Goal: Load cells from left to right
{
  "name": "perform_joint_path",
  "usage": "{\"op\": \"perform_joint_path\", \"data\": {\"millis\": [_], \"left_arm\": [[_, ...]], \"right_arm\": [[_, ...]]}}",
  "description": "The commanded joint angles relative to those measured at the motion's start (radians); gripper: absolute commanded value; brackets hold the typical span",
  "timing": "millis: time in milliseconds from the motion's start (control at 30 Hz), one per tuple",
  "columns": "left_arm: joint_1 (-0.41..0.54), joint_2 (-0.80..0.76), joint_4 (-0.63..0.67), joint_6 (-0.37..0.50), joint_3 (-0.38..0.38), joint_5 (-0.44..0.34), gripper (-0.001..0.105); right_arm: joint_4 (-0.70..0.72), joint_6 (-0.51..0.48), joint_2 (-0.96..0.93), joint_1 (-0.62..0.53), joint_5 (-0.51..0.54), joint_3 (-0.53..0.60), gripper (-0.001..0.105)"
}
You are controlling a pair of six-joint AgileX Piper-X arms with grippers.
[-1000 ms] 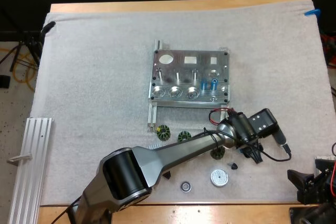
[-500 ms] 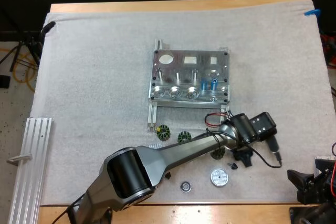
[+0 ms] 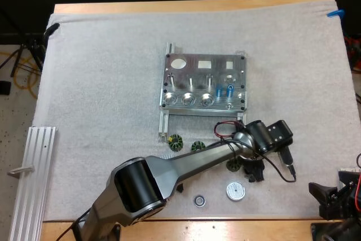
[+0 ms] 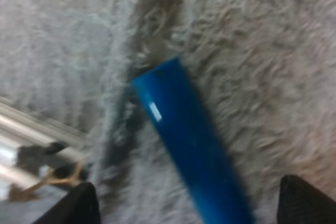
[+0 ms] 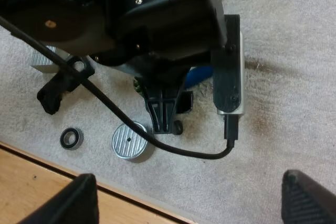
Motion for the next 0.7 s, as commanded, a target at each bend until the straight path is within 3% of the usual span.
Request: {"op": "perform_joint_path", "data": {"millis": [0,167,433,667], "left_arm": [[0.007,-0.001,-0.011,-0.031,0.000,0.067,0.063],[0.059,-0.001,-0.022,-0.055,0.000,0.177,0.048],[0.095,-0.001,0.002,-0.081,-0.006,0.270,0.047],[0.091,-0.001,0.012,-0.099,-0.006,0.279,0.047]], "right_arm": [[-0.005,-0.004,-0.004,0.000,-0.004,0.000,0.070],[-0.005,-0.006,-0.004,0.000,-0.004,0.000,0.070],[-0.020,-0.011,-0.004,0.000,-0.004,0.000,0.070],[-0.030,-0.011,-0.004,0.000,-0.004,0.000,0.070]]}}
